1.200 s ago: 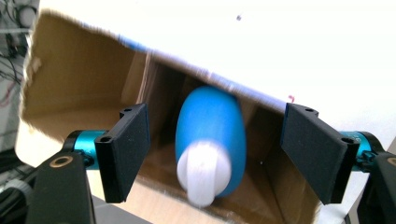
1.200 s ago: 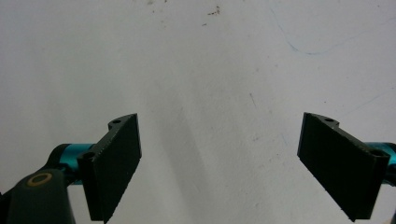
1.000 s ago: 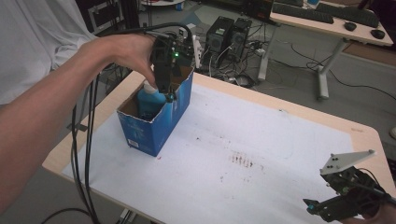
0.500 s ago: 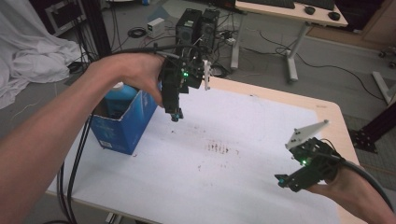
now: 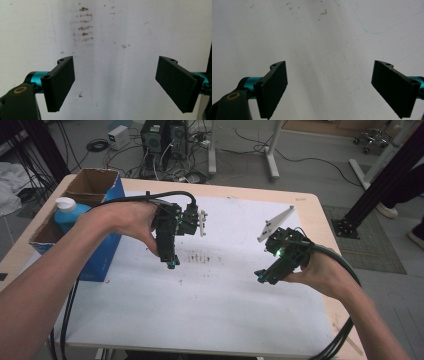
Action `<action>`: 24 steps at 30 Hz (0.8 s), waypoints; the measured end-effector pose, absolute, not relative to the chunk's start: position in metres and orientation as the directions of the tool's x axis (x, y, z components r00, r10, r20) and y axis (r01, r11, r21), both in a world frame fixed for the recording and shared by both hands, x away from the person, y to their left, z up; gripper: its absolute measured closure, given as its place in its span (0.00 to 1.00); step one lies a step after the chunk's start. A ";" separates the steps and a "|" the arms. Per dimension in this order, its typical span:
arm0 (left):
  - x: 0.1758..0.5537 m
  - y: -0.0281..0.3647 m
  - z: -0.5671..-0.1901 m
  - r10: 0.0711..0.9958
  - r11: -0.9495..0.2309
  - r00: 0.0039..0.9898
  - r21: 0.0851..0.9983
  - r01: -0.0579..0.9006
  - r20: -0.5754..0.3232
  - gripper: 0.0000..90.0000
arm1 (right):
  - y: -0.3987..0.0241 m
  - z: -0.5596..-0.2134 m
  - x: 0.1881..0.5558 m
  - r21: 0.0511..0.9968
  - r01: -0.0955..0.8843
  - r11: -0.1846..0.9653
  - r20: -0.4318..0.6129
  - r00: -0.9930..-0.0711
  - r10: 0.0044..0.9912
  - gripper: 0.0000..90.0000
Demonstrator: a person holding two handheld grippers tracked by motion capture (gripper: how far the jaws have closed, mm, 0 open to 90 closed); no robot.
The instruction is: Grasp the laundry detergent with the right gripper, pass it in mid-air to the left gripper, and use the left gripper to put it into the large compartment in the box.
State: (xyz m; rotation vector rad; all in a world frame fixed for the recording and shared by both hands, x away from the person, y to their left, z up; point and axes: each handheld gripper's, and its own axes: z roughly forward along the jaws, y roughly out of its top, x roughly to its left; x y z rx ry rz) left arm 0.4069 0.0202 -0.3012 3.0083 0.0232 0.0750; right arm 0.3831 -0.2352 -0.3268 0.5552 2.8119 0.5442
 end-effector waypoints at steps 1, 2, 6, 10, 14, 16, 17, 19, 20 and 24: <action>0.407 0.019 -0.303 0.016 -0.991 0.999 0.130 0.010 0.046 0.18 | -0.235 -0.327 0.384 0.397 0.318 0.861 -0.146 -0.904 0.401 0.14; 0.407 0.017 -0.305 0.014 -0.992 0.999 0.125 0.009 0.044 0.18 | -0.235 -0.327 0.384 0.398 0.321 0.859 -0.145 -0.903 0.404 0.14; 0.407 0.013 -0.309 0.008 -0.993 0.999 0.121 0.004 0.034 0.18 | -0.236 -0.327 0.386 0.395 0.320 0.861 -0.154 -0.901 0.406 0.14; 0.407 0.011 -0.311 0.013 -0.992 0.999 0.122 0.009 0.037 0.18 | -0.235 -0.327 0.387 0.399 0.318 0.860 -0.150 -0.903 0.403 0.14; 0.404 0.012 -0.312 0.012 -0.992 0.999 0.130 0.007 0.040 0.18 | -0.233 -0.329 0.388 0.394 0.321 0.862 -0.149 -0.902 0.404 0.14; 0.404 0.014 -0.312 0.017 -0.992 0.999 0.128 0.011 0.046 0.18 | -0.232 -0.329 0.389 0.393 0.316 0.864 -0.150 -0.905 0.399 0.14; 0.404 0.015 -0.313 0.027 -0.992 0.998 0.127 0.020 0.051 0.18 | -0.231 -0.329 0.389 0.395 0.316 0.863 -0.151 -0.904 0.400 0.14; 0.403 0.017 -0.314 0.035 -0.991 0.998 0.130 0.028 0.054 0.18 | -0.229 -0.329 0.389 0.392 0.310 0.866 -0.152 -0.907 0.393 0.14; 0.403 0.018 -0.313 0.030 -0.991 0.998 0.128 0.023 0.055 0.18 | -0.228 -0.329 0.388 0.393 0.309 0.866 -0.154 -0.907 0.393 0.14; 0.400 0.019 -0.312 0.036 -0.989 0.998 0.143 0.029 0.053 0.18 | -0.225 -0.327 0.387 0.391 0.302 0.869 -0.157 -0.909 0.386 0.14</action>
